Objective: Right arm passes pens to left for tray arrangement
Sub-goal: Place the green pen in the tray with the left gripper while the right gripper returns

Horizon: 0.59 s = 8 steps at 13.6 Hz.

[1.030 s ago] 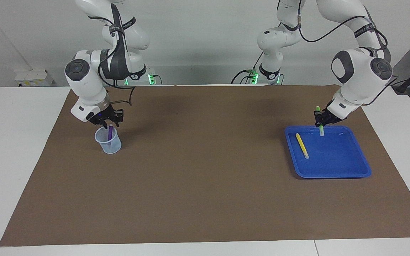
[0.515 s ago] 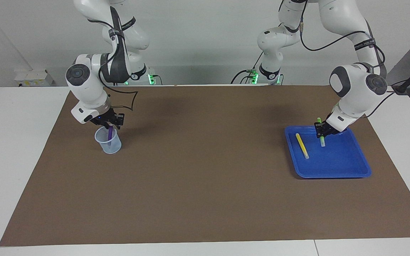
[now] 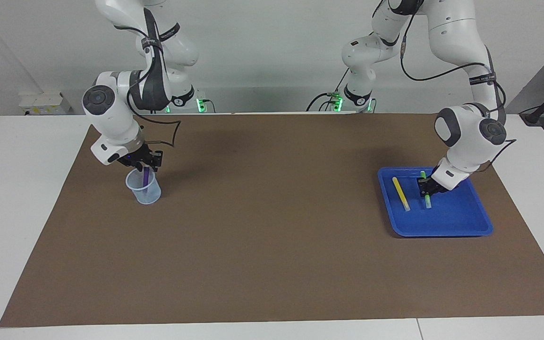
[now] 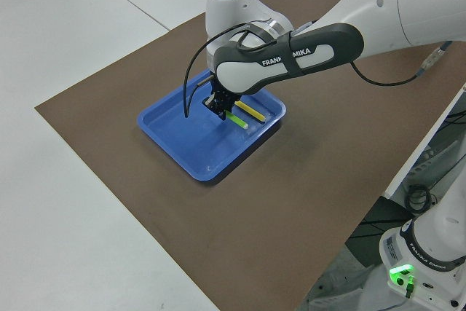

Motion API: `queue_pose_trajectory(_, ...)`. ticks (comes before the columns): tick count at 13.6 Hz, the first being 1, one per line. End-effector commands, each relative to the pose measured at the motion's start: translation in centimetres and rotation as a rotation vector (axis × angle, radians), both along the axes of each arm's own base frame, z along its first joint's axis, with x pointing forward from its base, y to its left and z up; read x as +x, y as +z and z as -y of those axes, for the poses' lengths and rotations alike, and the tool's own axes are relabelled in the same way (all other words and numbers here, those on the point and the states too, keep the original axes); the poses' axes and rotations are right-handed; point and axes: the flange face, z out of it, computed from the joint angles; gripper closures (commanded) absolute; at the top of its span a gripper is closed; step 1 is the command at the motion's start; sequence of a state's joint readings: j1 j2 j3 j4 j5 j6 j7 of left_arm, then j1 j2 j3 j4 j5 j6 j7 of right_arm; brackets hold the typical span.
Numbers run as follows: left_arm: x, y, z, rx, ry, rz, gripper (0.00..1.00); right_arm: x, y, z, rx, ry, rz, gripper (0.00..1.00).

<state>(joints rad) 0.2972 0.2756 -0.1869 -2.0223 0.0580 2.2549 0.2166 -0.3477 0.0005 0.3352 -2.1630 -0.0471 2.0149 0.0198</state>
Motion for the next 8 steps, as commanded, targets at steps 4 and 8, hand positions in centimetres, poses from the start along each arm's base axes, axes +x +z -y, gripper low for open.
queue_pose_trajectory(4,0.0,-1.4,0.6,0.016,-0.034,0.017,0.63,0.5,0.0,1.7,0.018,0.028,-0.012,0.53)
queue_pose_trajectory(8,0.3,-0.6,0.8,0.016,-0.018,-0.014,0.37,0.3,-0.2,1.6,0.018,0.026,-0.021,0.57)
